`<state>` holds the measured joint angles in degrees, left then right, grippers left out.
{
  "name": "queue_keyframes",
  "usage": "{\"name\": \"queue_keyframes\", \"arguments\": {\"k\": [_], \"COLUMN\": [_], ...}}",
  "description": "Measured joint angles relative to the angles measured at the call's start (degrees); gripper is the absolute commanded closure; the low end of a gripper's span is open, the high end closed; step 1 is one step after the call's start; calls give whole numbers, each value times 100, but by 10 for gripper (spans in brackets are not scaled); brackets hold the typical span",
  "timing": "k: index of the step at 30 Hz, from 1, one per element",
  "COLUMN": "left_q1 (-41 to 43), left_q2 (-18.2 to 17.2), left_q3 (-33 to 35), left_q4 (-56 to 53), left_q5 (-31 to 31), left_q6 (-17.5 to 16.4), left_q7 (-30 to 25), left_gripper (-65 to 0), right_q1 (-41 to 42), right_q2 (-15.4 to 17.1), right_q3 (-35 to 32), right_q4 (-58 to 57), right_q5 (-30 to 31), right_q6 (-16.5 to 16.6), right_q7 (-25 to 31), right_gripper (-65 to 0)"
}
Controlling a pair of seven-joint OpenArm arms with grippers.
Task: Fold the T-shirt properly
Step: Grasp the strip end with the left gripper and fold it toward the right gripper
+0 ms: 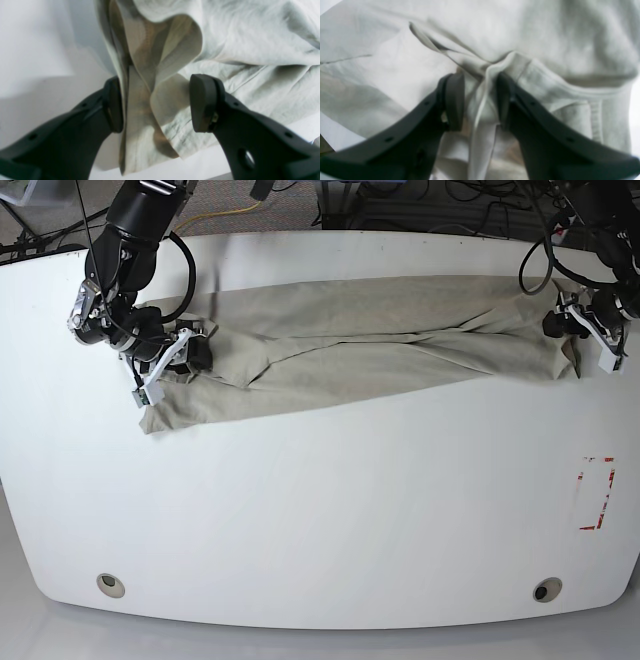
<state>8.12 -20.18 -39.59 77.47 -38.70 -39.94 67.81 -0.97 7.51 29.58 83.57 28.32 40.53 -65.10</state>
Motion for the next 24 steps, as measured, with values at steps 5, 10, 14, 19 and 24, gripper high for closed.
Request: {"name": "queue_keyframes", "arguments": {"k": [5,10,14,19,24], "left_q1": [11,13,20,28,37], "left_q2": [0,4,37,61,98], "left_q3": [0,0,2,7,0], "left_q4": [2,0,-15,-24,0], "left_q5": [-13,-26,-7,-2,4], "left_q6": [0,0,-2,0,0], "left_q7": [0,0,24,46,63], "left_gripper": [-351,-249,-13,0,0], "right_q1": [2,2,2,2,4], "right_q2": [-2,-2,-2,-2,-2], "right_q3": [-2,0,0,0,0], "right_q4": [0,0,0,-2,0], "right_q5": [-2,0,-2,-2,-2], "right_q6": [0,0,0,0,0], "right_q7": [0,-2,-2,0,-2], "right_gripper": [-209,-209,-209,-209,-209]}}
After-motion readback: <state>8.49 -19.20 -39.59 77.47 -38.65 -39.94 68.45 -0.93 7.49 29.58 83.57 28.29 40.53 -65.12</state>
